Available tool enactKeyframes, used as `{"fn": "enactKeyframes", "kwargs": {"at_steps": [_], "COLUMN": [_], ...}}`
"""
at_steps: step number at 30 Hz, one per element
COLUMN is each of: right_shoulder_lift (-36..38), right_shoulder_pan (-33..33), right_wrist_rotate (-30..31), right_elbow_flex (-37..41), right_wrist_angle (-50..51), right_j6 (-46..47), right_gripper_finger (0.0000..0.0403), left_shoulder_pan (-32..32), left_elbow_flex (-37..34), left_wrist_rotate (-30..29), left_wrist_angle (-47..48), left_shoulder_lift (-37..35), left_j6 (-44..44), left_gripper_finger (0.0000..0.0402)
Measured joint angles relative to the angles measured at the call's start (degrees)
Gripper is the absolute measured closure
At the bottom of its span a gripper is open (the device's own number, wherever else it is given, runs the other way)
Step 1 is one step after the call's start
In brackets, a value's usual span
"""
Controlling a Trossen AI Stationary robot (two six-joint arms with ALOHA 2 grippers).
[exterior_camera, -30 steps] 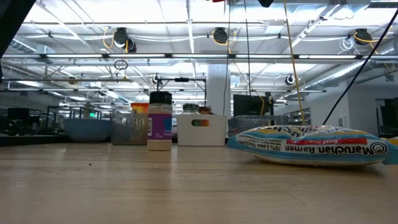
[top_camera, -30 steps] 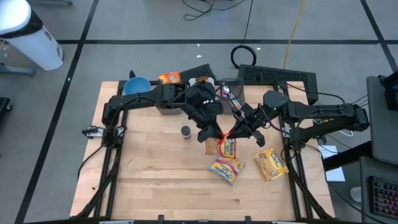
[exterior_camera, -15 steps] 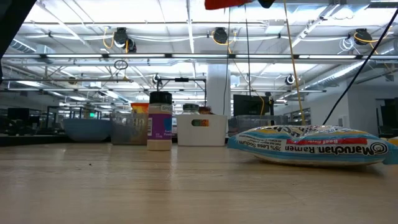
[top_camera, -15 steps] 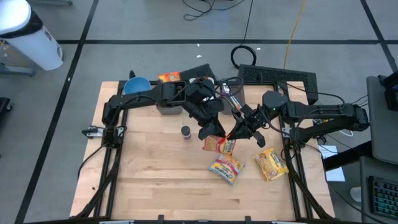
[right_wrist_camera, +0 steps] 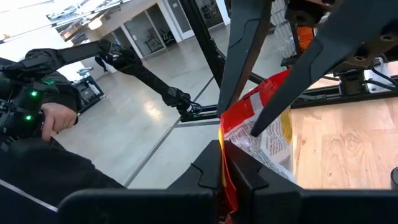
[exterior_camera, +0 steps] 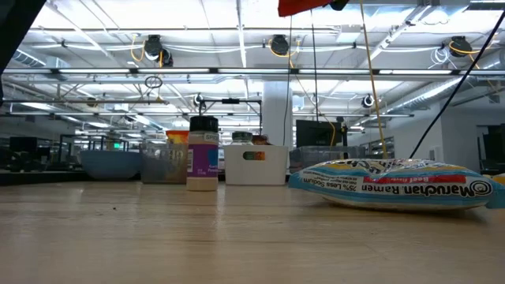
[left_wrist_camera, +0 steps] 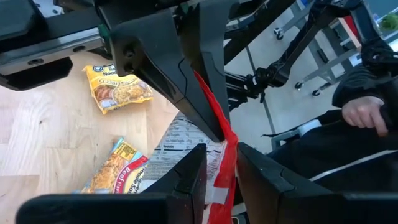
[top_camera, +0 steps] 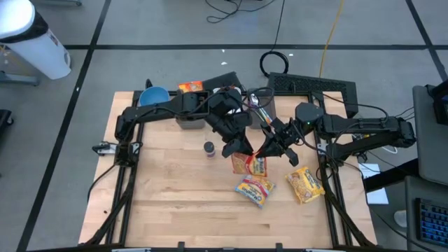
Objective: Pick & Place Food Item
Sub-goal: Put the red noodle pack into the left black bin
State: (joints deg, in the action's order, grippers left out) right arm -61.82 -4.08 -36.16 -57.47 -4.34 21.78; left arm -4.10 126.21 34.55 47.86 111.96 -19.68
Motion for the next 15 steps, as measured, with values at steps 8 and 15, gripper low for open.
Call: {"fn": "enactKeyframes", "kwargs": {"at_steps": [8,15], "right_shoulder_lift": [0.00,-0.02], "right_shoulder_pan": [-0.46,-0.48], "right_wrist_rotate": [0.00,0.04], "right_elbow_flex": [0.00,0.04], "right_wrist_angle": [-0.10,-0.59], "right_j6": [-0.17,-0.17], "right_gripper_finger": [0.0403,0.0403], "left_shoulder_pan": [0.28,0.37], "left_elbow_flex": [0.00,0.00], "left_wrist_rotate": [1.11,0.31], "left_wrist_angle": [0.45,2.26], "left_shoulder_lift": [0.00,0.00], "left_j6": [0.00,0.00], "left_gripper_finger": [0.0312,0.0312]}}
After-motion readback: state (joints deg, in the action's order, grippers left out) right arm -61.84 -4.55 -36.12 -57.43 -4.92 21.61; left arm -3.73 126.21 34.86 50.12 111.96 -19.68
